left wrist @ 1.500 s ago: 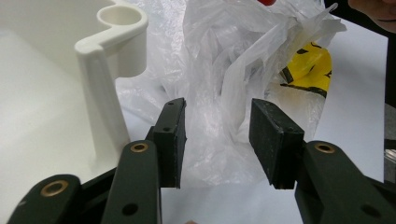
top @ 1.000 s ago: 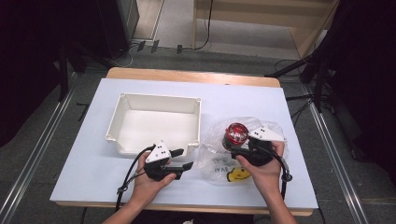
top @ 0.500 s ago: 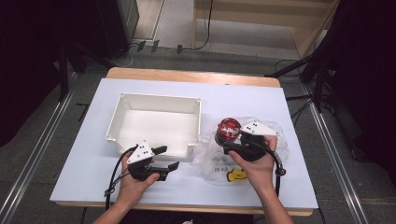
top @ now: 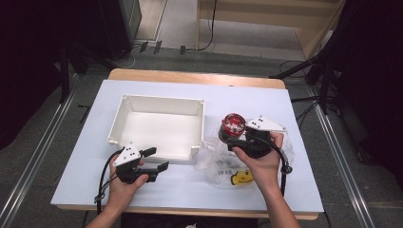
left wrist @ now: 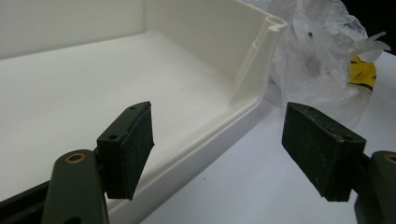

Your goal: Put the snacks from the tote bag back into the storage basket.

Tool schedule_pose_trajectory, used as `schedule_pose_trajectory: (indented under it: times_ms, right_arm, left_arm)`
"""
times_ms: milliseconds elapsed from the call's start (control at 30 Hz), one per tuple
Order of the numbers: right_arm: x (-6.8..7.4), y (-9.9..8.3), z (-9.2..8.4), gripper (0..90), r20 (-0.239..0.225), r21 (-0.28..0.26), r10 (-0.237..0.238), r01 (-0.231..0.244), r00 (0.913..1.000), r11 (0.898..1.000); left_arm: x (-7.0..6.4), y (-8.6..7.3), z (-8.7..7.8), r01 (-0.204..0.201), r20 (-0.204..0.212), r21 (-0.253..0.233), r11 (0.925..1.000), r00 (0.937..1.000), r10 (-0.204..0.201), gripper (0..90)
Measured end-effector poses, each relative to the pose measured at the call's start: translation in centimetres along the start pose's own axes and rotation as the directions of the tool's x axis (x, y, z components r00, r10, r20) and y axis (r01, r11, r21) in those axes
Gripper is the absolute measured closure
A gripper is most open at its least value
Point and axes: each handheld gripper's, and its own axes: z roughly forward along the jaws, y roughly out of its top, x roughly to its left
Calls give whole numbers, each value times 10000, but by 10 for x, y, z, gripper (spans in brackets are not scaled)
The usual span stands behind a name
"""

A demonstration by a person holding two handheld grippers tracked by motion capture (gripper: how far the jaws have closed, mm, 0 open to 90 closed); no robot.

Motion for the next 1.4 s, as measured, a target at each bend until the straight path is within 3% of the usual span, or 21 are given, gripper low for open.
schedule_pose_trajectory:
  times_ms: [700,1400]
  right_arm:
    - [4,5,14,256,-268,204,-94,100,9996,9997]
    - [27,11,37,256,-978,358,-492,529,9940,9980]
  left_arm:
    - [-2,-1,-4,-382,-366,65,9992,9986,384,257]
    - [2,-9,-22,-272,-949,-91,9996,9951,262,251]
